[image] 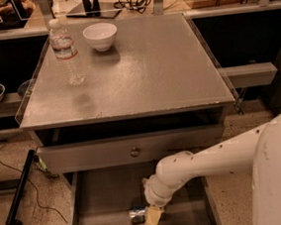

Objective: Pick redbull can from middle drawer and place on counter

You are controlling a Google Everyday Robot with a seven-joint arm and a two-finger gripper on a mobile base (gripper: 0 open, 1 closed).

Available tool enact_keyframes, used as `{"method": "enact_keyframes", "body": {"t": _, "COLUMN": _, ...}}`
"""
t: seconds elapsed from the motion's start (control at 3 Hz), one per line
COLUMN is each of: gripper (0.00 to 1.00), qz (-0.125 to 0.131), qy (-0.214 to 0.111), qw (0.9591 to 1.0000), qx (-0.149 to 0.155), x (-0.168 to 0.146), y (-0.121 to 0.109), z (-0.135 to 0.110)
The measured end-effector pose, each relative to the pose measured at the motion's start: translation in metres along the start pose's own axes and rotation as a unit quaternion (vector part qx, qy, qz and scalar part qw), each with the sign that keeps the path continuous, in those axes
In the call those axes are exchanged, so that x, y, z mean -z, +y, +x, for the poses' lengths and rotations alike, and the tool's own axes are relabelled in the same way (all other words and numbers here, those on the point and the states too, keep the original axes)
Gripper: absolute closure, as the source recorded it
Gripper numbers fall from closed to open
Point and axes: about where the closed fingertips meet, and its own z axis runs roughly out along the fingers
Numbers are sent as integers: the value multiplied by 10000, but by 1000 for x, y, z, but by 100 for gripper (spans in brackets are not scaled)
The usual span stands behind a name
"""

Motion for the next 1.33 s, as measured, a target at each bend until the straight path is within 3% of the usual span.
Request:
{"method": "enact_keyframes", "body": {"t": 0.33, "gripper": 0, "qz": -121, "qy": 29, "qw": 9997, "qx": -191, "x": -26, "y": 11, "z": 11}}
{"method": "enact_keyframes", "body": {"t": 0.67, "gripper": 0, "qz": -123, "qy": 29, "qw": 9997, "qx": -193, "x": -26, "y": 11, "z": 11}}
{"method": "enact_keyframes", "body": {"t": 1.0, "gripper": 0, "qz": -162, "qy": 114, "qw": 9988, "qx": -447, "x": -29, "y": -2, "z": 35}}
{"method": "enact_keyframes", "body": {"t": 1.33, "gripper": 0, "qz": -163, "qy": 113, "qw": 9988, "qx": -447, "x": -29, "y": -2, "z": 35}}
